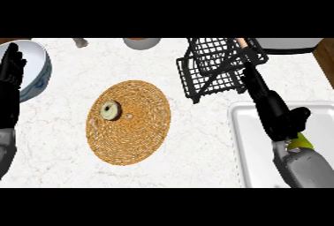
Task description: Pick the pear from the tray and place it in the tiered basket
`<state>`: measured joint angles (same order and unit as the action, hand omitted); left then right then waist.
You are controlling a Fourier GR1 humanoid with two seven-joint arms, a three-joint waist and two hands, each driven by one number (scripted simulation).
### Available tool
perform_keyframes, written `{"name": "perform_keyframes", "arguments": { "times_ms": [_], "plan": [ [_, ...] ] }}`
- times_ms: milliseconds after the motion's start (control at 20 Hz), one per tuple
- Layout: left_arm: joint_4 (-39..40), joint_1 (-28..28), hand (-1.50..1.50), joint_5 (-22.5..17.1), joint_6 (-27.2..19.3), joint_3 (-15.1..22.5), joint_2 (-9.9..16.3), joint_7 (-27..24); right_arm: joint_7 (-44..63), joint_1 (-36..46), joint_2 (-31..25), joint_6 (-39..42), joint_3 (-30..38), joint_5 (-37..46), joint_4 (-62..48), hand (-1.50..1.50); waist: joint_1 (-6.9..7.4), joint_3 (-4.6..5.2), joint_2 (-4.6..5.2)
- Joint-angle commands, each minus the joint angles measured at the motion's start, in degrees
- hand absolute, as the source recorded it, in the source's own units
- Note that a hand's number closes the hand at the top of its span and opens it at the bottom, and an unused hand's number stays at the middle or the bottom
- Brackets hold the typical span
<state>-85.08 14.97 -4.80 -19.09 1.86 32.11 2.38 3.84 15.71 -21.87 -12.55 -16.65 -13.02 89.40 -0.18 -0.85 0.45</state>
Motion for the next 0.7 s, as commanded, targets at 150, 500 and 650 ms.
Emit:
{"name": "perform_keyframes", "arguments": {
  "times_ms": [150,500,650],
  "plan": [
    [-2.0,-3.4,0.00,-0.9,-1.4,3.9,-7.2,-1.3,-10.2,-6.3,-1.1,9.5,21.6,-23.0,-1.6,1.50,-3.99,0.19,-0.43],
    [-2.0,-4.9,0.00,-3.4,-0.6,7.5,-13.0,-0.4,-2.6,-9.8,6.8,19.0,31.3,-45.8,-11.3,-1.50,-4.35,-0.20,-0.11],
    [-3.1,-5.8,0.00,-2.8,-1.3,8.8,-14.6,-1.4,0.7,-12.5,0.3,32.6,37.6,-54.6,-13.9,-1.50,-3.90,0.14,-0.60]
  ]
}}
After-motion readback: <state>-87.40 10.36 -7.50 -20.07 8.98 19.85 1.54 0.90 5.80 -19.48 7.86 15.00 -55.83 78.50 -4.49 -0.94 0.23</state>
